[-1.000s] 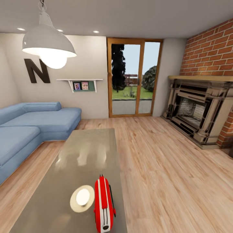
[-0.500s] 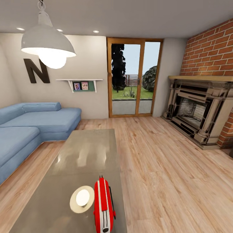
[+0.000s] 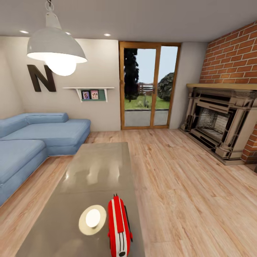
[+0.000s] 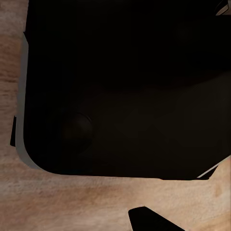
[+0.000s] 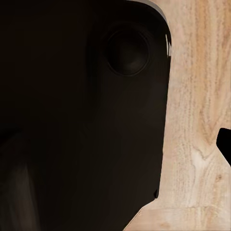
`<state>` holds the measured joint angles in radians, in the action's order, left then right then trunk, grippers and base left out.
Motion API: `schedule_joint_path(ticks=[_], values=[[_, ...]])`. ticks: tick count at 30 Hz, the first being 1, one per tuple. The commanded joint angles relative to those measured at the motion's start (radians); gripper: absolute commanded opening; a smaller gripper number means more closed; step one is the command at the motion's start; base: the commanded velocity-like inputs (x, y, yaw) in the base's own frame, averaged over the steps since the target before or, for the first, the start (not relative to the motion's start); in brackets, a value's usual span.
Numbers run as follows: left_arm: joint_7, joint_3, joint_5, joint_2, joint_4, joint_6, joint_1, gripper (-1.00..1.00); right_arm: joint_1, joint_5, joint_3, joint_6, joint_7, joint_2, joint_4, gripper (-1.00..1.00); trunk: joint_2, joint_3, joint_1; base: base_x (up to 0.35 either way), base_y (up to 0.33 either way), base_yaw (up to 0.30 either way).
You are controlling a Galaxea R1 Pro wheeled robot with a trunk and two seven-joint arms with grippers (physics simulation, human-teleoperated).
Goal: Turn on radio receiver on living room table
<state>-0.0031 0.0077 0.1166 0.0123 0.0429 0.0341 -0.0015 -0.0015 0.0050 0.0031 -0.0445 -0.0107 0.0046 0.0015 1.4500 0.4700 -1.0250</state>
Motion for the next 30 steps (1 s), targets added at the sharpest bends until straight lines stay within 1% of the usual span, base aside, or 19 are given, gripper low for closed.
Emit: schedule_joint_path(ticks=[1, 5, 9, 30], values=[[0.0, 0.0, 0.0, 0.0, 0.0, 0.0, 0.0, 1.0, 0.0, 0.0, 0.0, 0.0, 0.0, 0.0, 0.0, 1.0, 0.0, 0.0, 0.0, 0.0, 0.314, 0.0], [0.0, 0.0, 0.0, 0.0, 0.0, 0.0, 0.0, 1.0, 0.0, 0.0, 0.0, 0.0, 0.0, 0.0, 0.0, 1.0, 0.0, 0.0, 0.0, 0.0, 0.245, 0.0], [0.0, 0.0, 0.0, 0.0, 0.0, 0.0, 0.0, 1.0, 0.0, 0.0, 0.0, 0.0, 0.0, 0.0, 0.0, 1.0, 0.0, 0.0, 0.0, 0.0, 0.092, 0.0], [0.0, 0.0, 0.0, 0.0, 0.0, 0.001, 0.0, 1.0, 0.0, 0.0, 0.0, 0.0, 0.0, 0.0, 0.0, 1.0, 0.0, 0.0, 0.0, 0.0, 0.01, 0.0]])
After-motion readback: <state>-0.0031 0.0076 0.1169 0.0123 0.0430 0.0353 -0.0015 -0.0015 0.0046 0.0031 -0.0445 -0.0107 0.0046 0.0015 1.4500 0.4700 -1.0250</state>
